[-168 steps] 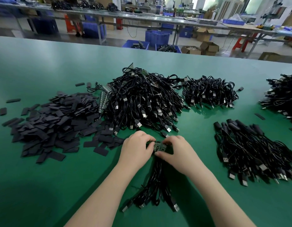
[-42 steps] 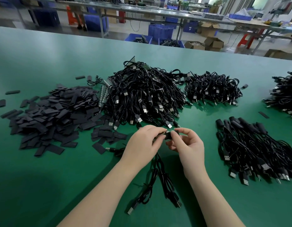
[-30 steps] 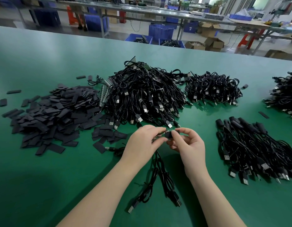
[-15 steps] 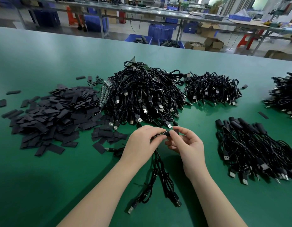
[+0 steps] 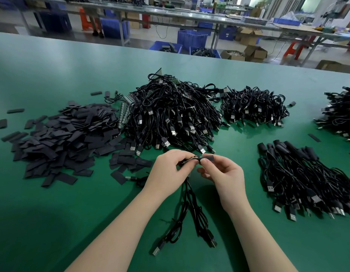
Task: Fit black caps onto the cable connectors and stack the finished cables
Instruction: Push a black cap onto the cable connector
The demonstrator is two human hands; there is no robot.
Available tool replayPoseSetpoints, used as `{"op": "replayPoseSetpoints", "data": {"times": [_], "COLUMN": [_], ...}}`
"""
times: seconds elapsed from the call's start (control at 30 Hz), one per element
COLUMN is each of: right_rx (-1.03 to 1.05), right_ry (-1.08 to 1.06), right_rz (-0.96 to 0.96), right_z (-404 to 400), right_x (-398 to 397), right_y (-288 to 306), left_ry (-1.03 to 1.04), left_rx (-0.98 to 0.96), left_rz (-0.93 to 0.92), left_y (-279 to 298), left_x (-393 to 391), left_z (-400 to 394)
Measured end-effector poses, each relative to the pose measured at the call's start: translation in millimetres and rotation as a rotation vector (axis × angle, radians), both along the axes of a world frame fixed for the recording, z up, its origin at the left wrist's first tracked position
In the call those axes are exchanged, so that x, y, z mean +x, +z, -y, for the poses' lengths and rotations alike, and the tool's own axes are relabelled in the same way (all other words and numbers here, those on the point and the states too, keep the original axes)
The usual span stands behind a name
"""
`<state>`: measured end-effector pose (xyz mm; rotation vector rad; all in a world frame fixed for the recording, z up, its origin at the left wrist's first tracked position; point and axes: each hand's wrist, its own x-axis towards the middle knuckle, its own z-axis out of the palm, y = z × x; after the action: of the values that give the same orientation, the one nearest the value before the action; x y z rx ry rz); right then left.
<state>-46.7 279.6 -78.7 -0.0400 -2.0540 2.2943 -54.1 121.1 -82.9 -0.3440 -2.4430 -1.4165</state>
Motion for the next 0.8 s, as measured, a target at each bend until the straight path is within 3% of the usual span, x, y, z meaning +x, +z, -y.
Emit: {"op": "replayPoseSetpoints", "data": {"times": [0.47,0.8], "right_rx": [-0.095,-0.038], "right_ry": [-0.035,-0.005], "right_rz": [-0.027,-0.015], "right_z": [4.0,3.2], "right_x": [4.5,3.6], "right_y": [2.5,0.3], "left_ry": [-0.019,-0.011], "left_rx": [0.023,0.016], "left_rz": [-0.03,-0.014], "left_y": [0.2,-0.1], "left_x": [0.3,0.4], "left_z": [-1.1,-2.0]}}
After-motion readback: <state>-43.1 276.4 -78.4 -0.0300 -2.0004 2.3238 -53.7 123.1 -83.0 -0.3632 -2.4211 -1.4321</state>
